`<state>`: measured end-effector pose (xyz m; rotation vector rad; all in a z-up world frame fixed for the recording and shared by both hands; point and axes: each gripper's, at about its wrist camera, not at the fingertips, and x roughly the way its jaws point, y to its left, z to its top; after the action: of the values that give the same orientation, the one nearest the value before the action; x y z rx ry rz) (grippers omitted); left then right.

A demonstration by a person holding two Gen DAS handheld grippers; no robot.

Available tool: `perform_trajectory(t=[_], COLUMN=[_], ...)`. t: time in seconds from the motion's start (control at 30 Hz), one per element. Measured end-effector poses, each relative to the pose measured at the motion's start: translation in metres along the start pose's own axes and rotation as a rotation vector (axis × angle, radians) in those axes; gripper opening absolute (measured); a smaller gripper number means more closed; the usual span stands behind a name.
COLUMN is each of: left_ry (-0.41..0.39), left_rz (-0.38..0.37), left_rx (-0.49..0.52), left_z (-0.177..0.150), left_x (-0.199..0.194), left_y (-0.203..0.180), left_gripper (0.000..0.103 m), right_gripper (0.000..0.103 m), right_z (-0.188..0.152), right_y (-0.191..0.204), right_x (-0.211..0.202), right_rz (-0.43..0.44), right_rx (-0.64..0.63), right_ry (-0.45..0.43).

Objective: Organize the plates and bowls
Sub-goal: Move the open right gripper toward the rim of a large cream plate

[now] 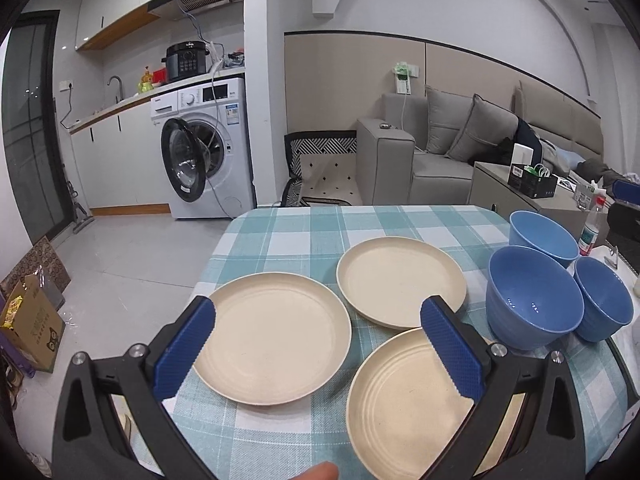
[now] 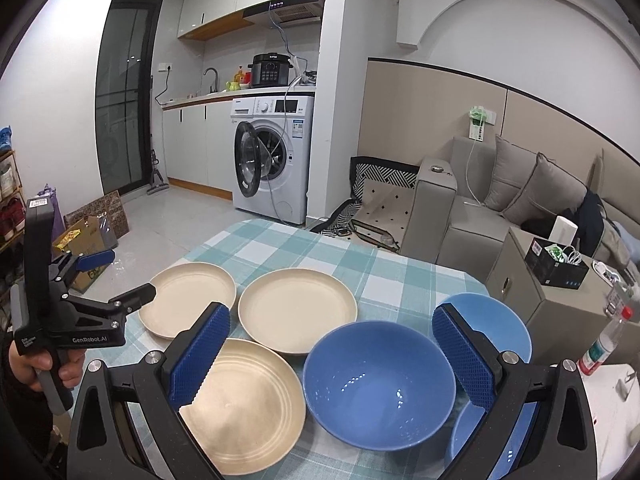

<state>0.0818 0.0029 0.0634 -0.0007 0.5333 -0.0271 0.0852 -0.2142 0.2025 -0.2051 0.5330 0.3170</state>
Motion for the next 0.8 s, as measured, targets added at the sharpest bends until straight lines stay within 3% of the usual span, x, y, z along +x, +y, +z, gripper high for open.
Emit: perform_trajectory(t=[0.3,0.5,0.8], left_ry=[0.009,0.057,0.092], left_rz=[-0.011,-0.033,-0.027], left_rx=[0.011,0.015,0.002], left_z=[0.023,0.031,0.040], left_x=[0.012,0.032,0.063], left_y=[0.000,-0.002,-0.003], left_gripper=[0.103,0.103,0.103], right_gripper=[0.103,0.103,0.103], right_z=[0.021,0.028,0.033], right_y=[-0.008,-0.022,-0.040], right_x=[0.032,0.060,0.103], right_rz=[0.018,0.061,0.039], right_rx=[0.018,0.063,0.094], right_ry=[0.067,0.132,0.217])
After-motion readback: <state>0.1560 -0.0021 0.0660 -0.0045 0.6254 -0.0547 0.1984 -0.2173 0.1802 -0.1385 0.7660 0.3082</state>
